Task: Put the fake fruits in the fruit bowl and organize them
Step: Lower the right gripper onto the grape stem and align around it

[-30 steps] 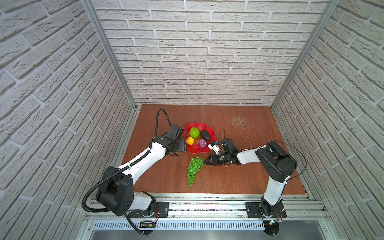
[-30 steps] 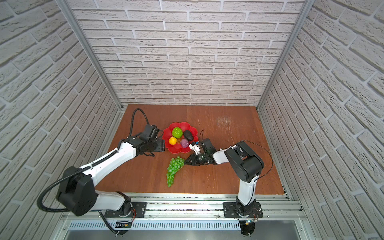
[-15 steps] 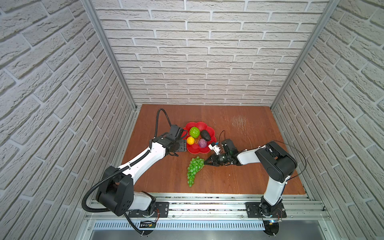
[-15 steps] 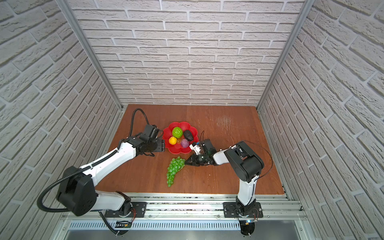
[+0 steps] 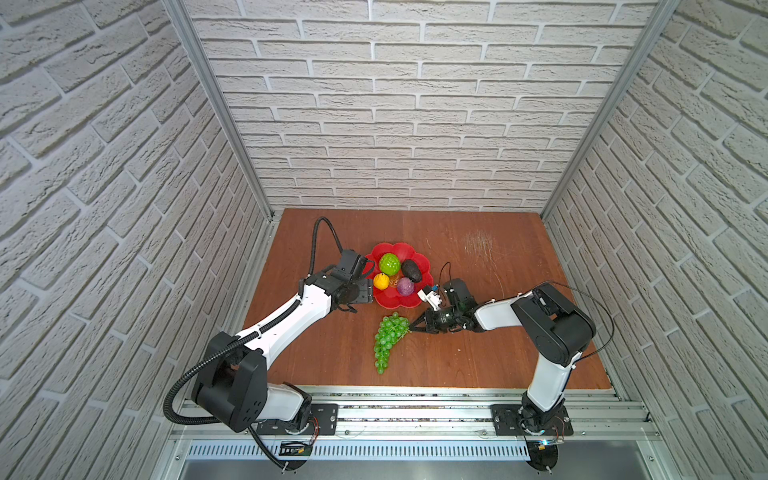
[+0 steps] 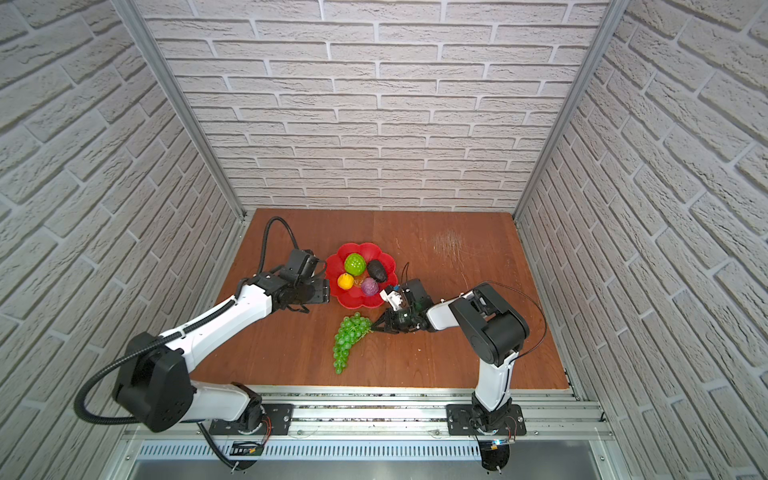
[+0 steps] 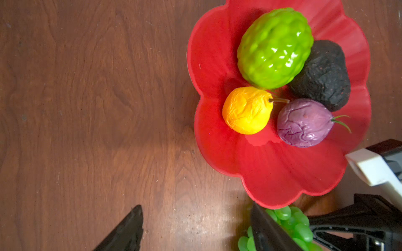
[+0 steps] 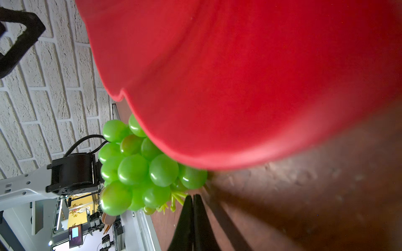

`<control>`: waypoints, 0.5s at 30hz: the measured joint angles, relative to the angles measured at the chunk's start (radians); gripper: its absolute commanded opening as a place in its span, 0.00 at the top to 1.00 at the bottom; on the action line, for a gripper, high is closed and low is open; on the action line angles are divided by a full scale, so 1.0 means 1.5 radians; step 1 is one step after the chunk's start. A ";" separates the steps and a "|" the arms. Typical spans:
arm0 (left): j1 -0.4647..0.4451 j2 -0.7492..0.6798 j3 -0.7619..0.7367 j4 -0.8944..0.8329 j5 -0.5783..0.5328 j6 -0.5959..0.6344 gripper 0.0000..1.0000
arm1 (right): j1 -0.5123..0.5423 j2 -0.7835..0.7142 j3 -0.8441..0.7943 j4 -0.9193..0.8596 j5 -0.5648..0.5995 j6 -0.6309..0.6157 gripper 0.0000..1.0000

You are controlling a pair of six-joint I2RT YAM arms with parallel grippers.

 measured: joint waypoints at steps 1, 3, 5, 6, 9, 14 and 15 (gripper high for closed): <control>0.000 0.000 0.000 0.000 0.000 0.000 0.23 | 0.000 -0.004 0.000 -0.006 0.000 -0.002 0.94; 0.000 0.000 0.000 0.000 -0.001 0.000 0.23 | 0.000 -0.012 0.000 -0.016 0.001 -0.005 0.94; 0.000 0.000 0.000 0.000 -0.002 0.000 0.23 | 0.000 -0.023 0.000 -0.031 0.002 -0.010 0.91; 0.000 0.000 0.000 0.000 -0.002 0.000 0.23 | 0.000 -0.026 0.000 -0.039 0.003 -0.010 0.85; 0.000 0.000 0.000 0.000 -0.002 0.000 0.23 | 0.000 -0.028 0.000 -0.059 0.005 -0.013 0.69; 0.000 0.000 0.000 0.000 -0.002 0.000 0.23 | 0.001 -0.032 0.001 -0.065 -0.004 -0.021 0.54; 0.000 0.000 0.000 0.000 -0.002 0.000 0.23 | 0.001 -0.032 0.001 -0.064 -0.005 -0.025 0.53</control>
